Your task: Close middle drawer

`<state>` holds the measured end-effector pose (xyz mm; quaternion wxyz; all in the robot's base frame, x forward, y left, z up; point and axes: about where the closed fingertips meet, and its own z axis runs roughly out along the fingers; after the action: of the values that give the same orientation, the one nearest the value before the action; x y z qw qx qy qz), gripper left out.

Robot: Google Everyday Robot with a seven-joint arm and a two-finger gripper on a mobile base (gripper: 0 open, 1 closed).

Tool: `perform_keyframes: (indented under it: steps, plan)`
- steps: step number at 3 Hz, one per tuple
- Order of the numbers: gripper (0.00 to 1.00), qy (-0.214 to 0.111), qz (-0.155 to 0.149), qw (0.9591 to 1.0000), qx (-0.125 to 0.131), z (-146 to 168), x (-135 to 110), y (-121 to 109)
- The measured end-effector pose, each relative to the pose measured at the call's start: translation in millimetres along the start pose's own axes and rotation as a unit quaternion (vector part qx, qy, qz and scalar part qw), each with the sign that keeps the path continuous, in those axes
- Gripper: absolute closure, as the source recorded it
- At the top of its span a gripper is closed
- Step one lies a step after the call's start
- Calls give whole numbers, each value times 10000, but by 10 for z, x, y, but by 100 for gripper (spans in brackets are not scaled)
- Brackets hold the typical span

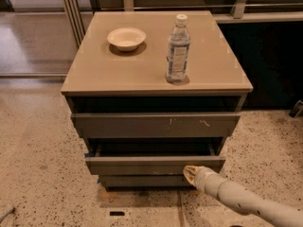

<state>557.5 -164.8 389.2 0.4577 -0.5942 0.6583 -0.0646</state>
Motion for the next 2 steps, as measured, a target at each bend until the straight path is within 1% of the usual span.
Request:
perform_keyframes:
  steps: [1, 2]
  plan:
    - [100, 25, -12, 9993, 383, 43, 64, -74]
    - [100, 56, -6, 9978, 655, 100, 116, -156]
